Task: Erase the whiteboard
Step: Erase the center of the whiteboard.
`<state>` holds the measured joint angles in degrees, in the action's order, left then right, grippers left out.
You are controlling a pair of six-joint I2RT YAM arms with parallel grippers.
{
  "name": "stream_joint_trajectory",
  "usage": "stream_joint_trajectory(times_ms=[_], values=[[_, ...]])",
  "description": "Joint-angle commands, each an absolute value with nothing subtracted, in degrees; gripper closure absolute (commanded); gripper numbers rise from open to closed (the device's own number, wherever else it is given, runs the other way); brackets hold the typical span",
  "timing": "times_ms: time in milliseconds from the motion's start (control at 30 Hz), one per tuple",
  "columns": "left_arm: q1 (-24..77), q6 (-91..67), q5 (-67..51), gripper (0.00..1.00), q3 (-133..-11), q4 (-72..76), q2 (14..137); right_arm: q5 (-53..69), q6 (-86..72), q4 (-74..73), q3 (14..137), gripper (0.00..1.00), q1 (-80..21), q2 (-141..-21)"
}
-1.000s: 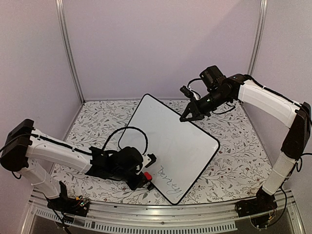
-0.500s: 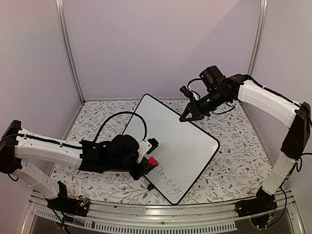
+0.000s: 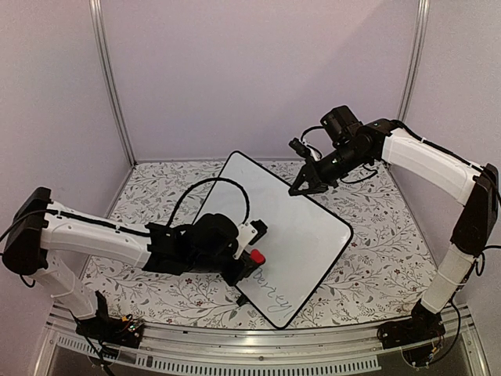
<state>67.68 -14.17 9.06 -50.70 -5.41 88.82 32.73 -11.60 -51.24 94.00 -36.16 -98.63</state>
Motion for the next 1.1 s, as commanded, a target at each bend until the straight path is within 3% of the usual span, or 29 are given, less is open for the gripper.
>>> stream_joint_trajectory(times_ms=[0,767,1067], values=[[67.07,-15.53,5.25,1.0,-47.64,-4.55,89.41,34.37,-9.49,-54.06,93.33,1.0,-38.5,-100.51],[68.44,-21.84,3.81,1.0,-38.23,-3.91,89.38,34.63,-9.49,-54.17,93.66,1.0,-38.5,-100.77],[69.01,-20.92,5.95,1.0,-40.26,-6.99,86.11,34.54,-9.49,-54.27,93.69,1.0,-38.5,-100.81]])
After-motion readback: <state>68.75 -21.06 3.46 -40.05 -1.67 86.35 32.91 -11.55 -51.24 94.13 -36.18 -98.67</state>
